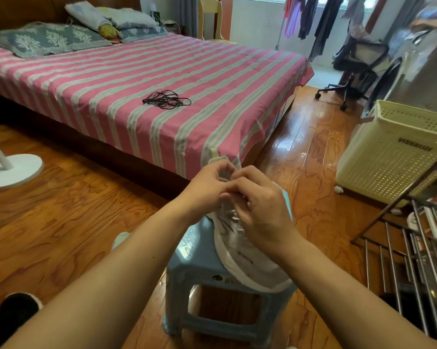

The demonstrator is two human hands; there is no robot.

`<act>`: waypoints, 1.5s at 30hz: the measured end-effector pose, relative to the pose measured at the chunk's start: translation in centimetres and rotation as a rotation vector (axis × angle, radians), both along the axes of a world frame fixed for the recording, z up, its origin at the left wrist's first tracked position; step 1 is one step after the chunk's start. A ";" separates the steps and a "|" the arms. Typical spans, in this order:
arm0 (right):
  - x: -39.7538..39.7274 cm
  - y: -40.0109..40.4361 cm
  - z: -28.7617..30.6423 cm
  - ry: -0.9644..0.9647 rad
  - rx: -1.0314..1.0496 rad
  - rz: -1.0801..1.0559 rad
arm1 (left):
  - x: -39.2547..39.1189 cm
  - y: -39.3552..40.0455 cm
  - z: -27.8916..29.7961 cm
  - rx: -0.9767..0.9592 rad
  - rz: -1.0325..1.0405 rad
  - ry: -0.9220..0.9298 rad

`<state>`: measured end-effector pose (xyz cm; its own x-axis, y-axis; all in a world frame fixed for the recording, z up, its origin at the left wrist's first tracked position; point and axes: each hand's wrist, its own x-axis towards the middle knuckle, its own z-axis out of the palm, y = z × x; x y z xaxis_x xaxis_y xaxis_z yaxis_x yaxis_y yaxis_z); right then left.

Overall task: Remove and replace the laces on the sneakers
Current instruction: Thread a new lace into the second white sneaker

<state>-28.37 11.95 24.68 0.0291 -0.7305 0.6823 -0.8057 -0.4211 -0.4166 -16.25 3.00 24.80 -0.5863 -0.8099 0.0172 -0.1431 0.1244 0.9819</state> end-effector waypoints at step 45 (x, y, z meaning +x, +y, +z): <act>-2.8 -2.7 -1.8 0.124 0.353 -0.031 | 5.5 3.1 -0.6 -0.088 0.240 -0.313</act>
<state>-31.13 9.23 22.92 0.0701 -0.9221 0.3805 -0.8692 -0.2436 -0.4303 -10.77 6.14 24.21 -0.3687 -0.9278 -0.0567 -0.4683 0.1327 0.8735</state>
